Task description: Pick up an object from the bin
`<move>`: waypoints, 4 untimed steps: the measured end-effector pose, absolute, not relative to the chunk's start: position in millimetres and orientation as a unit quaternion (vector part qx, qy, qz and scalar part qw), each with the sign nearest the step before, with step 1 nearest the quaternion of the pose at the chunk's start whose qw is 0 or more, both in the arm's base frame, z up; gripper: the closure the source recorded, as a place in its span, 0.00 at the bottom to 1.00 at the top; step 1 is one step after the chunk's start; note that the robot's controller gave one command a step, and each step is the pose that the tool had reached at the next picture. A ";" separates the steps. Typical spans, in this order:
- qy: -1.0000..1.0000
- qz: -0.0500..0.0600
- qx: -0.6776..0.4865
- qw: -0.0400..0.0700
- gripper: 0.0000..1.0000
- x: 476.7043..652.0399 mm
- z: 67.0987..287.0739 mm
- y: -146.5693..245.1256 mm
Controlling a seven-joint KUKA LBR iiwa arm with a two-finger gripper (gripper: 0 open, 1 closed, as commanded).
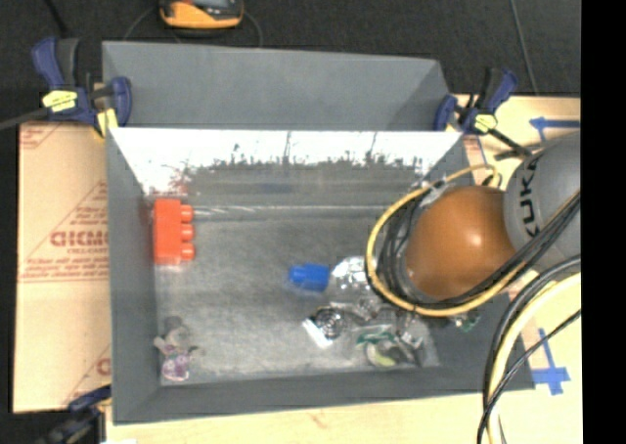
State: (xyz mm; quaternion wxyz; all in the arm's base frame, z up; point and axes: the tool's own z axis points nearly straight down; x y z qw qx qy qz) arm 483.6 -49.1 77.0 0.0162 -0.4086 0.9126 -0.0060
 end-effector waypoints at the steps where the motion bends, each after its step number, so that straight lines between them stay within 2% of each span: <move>1: 0.909 -0.001 -0.416 0.002 0.00 511.9 72.2 5.0; 2: 0.911 -0.002 -0.413 -0.004 1.00 509.7 73.8 -0.5; 3: 0.912 -0.002 -0.411 0.004 1.00 512.3 155.2 -1.4; 4: 0.913 -0.001 -0.409 0.003 1.00 513.6 180.0 -2.3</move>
Offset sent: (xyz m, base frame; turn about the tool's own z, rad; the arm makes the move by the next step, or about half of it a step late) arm 0.0252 0.0516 -0.0070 -0.0102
